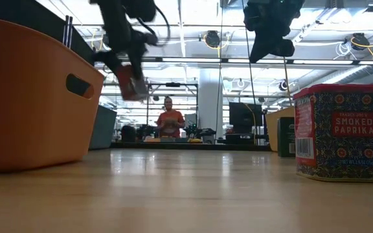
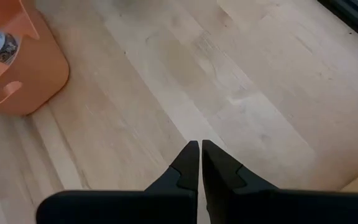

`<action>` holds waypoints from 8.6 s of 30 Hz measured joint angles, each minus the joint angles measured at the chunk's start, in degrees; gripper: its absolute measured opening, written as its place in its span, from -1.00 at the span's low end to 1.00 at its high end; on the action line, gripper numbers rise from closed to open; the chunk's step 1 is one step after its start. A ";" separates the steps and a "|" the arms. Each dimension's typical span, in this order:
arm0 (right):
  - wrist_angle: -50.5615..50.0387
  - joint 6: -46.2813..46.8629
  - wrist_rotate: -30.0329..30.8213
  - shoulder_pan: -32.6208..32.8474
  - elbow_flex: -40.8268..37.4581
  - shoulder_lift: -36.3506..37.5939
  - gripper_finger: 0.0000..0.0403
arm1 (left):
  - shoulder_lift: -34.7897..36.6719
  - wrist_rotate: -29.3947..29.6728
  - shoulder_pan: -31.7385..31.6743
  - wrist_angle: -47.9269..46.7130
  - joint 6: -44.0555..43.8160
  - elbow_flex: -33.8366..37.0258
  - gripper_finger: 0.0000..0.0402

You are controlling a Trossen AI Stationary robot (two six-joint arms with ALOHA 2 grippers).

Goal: Sort spices by type
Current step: Put the top red seasoning can into the blue bin, then put the black seasoning can into the yellow bin

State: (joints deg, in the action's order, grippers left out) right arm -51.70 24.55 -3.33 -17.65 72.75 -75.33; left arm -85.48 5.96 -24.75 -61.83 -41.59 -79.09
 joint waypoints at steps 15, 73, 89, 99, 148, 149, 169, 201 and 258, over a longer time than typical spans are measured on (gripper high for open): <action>0.96 0.27 0.01 -1.90 0.00 0.00 -1.00 | 7.14 13.26 -18.64 -14.99 6.64 -0.06 0.07; 4.32 -1.80 1.97 -1.88 0.00 0.00 -1.00 | -9.33 2.62 -36.48 -4.75 18.41 0.01 0.07; 5.22 -1.23 2.08 -1.88 0.00 0.00 -1.00 | -9.22 1.42 -36.37 -3.88 19.49 5.60 0.07; 5.20 -1.28 2.08 -1.88 0.00 0.00 -1.00 | -9.17 1.96 -36.35 2.50 17.93 10.54 0.07; 5.14 -0.30 1.95 -1.88 0.00 0.00 -1.00 | -3.36 5.22 -36.35 3.16 19.93 11.02 0.34; 5.16 -0.32 2.07 -1.88 0.00 0.00 -1.00 | -2.30 5.18 -36.35 3.04 19.88 11.02 0.34; 9.43 -0.41 3.63 -1.90 0.02 0.00 -1.00 | 18.70 0.40 -14.55 0.71 4.55 10.99 0.34; 17.24 -5.99 3.64 -3.04 0.02 0.00 -1.00 | 25.62 -29.15 38.51 0.55 -37.63 10.99 0.34; -5.01 -25.39 5.61 11.43 -8.49 -2.96 -0.29 | 25.61 14.32 31.14 27.89 2.73 10.99 0.34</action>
State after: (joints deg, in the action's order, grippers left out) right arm -56.71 -0.84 2.28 -6.22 64.26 -78.29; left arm -59.87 20.28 6.39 -33.94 -38.86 -68.10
